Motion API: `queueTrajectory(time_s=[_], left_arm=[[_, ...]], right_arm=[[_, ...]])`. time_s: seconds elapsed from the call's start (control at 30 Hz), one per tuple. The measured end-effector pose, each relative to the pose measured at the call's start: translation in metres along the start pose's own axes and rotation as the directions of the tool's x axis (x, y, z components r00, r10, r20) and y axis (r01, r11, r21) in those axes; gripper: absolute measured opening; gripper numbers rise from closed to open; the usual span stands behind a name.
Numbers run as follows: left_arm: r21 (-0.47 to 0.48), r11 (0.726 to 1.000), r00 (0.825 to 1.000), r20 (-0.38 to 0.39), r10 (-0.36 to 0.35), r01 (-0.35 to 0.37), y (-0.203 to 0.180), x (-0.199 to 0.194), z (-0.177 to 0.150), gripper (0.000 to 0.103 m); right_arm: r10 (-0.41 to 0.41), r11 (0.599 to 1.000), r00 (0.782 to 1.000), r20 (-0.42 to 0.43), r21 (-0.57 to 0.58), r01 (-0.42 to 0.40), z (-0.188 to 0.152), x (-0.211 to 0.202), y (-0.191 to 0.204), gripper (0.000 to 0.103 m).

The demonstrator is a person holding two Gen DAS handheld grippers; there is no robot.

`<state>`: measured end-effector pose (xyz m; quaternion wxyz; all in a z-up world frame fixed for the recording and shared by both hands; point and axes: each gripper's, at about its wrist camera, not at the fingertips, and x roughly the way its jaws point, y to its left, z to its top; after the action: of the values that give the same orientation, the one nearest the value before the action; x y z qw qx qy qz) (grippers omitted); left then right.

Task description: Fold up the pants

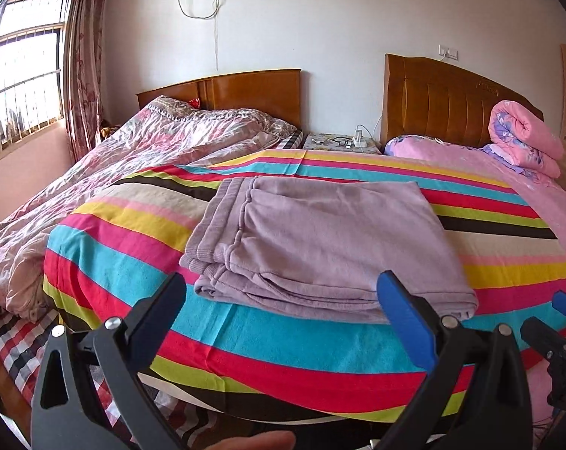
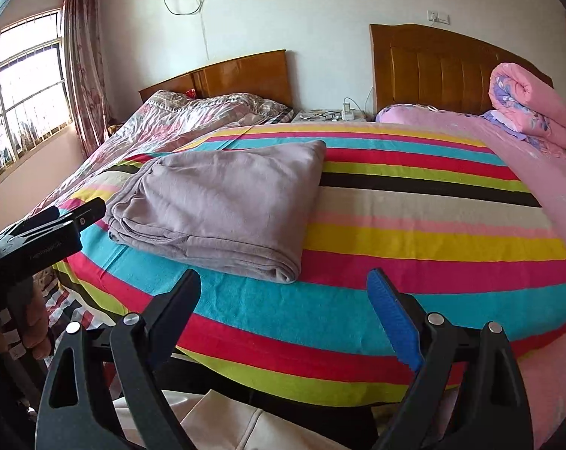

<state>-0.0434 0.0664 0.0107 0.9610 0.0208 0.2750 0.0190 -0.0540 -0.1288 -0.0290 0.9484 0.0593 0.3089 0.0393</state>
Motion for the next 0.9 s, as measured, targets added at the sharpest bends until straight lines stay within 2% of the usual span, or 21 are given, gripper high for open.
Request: queueTrajectory(time_s=[0.2, 0.9], left_arm=[[0.030, 0.999, 1.000, -0.018, -0.023, 0.024, -0.011, -0.001, -0.008, 0.102], [0.017, 0.999, 0.999, -0.034, -0.027, 0.027, -0.006, 0.000, -0.011, 0.102]], right_arm=[[-0.006, 1.000, 1.000, 0.006, 0.023, 0.006, -0.002, 0.000, -0.005, 0.087], [0.007, 1.000, 1.000, -0.020, -0.013, -0.008, -0.004, 0.005, 0.007, 0.087]])
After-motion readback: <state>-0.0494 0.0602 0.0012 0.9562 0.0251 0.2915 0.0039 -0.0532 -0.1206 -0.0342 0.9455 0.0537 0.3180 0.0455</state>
